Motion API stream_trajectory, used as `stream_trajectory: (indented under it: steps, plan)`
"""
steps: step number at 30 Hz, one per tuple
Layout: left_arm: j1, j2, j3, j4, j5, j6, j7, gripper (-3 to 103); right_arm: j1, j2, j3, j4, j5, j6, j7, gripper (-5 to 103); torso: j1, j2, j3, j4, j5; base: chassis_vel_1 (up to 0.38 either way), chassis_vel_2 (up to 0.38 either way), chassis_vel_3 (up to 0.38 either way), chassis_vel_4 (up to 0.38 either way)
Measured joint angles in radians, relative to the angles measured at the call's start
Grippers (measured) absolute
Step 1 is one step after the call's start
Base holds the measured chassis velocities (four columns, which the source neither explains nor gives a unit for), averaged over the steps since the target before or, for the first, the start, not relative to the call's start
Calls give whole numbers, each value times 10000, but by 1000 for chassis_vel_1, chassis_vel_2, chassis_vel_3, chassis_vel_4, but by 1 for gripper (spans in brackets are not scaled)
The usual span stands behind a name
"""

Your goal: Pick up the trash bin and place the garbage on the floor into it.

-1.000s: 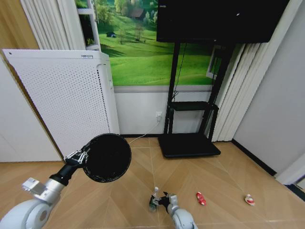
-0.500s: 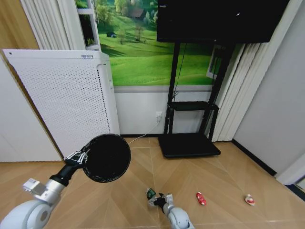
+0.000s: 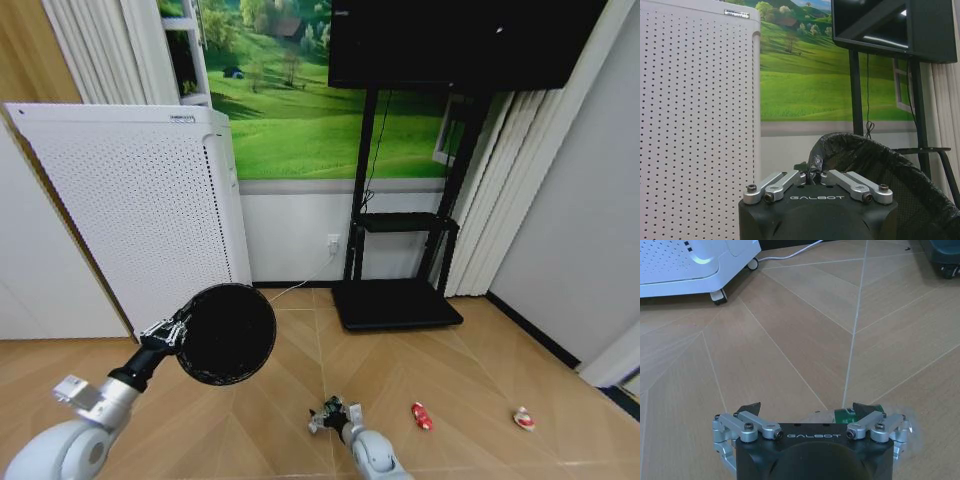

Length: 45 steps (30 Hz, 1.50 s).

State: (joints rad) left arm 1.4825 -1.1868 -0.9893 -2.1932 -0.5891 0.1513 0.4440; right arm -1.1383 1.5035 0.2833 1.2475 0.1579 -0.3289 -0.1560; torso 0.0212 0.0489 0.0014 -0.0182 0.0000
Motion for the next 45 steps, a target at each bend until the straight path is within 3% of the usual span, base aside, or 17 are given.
stream_trajectory:
  steps: [7, 16, 28, 44, 45]
  plan:
    - [-100, 92, 9, 35, -88, 1, 1, 7, 64, 52, 106, 39, -180, 117, 93, 100, 1, 0, 0, -1, 0, 0, 0, 0, 0]
    - [-215, 64, -14, 62, -184, 14, -4, 7, -682, -297, -165, 996, -321, -245, -50, 100, 0, 0, 0, -3, 0, 0, 0, 0, 0]
    - [-17, 73, -179, -168, -276, 36, 83, 7, -124, 454, 215, -980, -1283, 1021, -99, 100, 0, 0, -1, 0, 0, 0, 0, 0, 0]
    - [30, 174, -193, -326, -337, 52, 106, 7, -97, 456, 310, -1175, -1448, 1433, -229, 103, 0, 0, -1, -1, 0, 0, 0, 0, 0]
    - [27, 158, -193, -326, -338, 52, 103, 7, -95, 471, 308, -1204, -1560, 1451, -266, 99, 0, 0, 0, -1, 0, 0, 0, 0, 0]
